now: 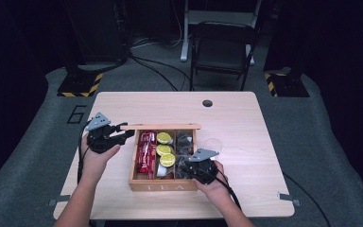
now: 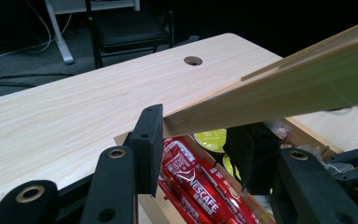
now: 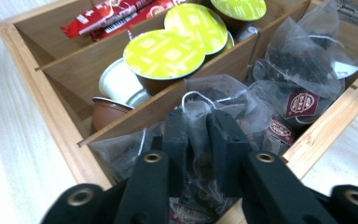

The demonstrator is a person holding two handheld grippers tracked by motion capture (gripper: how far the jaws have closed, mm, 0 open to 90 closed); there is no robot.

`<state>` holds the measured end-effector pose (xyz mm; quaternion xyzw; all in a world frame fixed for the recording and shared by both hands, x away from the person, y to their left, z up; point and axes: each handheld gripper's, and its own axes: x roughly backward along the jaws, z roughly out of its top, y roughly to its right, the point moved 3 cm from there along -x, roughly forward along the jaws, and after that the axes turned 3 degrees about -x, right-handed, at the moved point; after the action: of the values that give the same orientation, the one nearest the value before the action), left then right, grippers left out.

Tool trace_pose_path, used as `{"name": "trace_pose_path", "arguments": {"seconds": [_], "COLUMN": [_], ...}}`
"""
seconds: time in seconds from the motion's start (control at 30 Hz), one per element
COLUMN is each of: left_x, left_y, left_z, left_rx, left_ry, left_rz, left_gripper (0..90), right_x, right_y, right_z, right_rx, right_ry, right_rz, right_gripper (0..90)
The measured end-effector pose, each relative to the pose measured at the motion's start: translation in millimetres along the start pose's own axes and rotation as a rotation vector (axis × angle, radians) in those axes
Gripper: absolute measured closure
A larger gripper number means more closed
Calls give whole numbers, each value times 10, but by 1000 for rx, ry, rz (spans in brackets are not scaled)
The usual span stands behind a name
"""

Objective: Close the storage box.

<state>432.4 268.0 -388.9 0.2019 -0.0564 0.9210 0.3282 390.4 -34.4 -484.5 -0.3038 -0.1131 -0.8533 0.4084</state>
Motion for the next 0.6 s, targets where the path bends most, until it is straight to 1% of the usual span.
{"name": "trace_pose_path", "arguments": {"seconds": [0.07, 0.17, 0.2, 0.23, 0.27, 0.3, 0.37, 0.47, 0.5, 0.53, 0.57, 0.6], "left_x": [0, 1, 1, 1, 1, 1, 1, 1, 1, 1, 0, 0], "left_y": [0, 1, 1, 1, 2, 2, 2, 1, 0, 0, -2, -2], "left_z": [0, 0, 0, 0, -1, -1, -1, -1, -1, 0, 0, 0], "left_rx": [0, -1, -1, -1, -1, -1, -2, -2, -1, -1, -1, -1], "left_ry": [0, -1, -1, -2, -2, -2, -2, -2, -2, -1, 0, 0], "left_rz": [0, 0, 0, 0, 0, -1, -1, -1, -1, -1, -1, -1], "left_gripper": [570, 570, 570, 570, 570, 570, 570, 570, 570, 570, 570, 570], "right_x": [19, 41, 46, 58, 63, 73, 94, 142, 161, 170, 191, 204], "right_y": [-16, -17, -23, -7, -9, -4, 6, 8, 5, 16, 11, 11], "right_z": [15, 48, 54, 68, 77, 86, 110, 153, 170, 184, 203, 218], "right_rx": [-23, -9, -15, 3, -13, -15, -7, -7, -15, -1, -13, -15], "right_ry": [9, 13, 12, 13, 16, 18, 23, 30, 33, 41, 45, 49], "right_rz": [4, 7, 7, 12, 4, 4, 6, 4, 4, 7, 9, 13], "right_gripper": [787, 789, 789, 789, 789, 789, 790, 790, 790, 789, 789, 789]}}
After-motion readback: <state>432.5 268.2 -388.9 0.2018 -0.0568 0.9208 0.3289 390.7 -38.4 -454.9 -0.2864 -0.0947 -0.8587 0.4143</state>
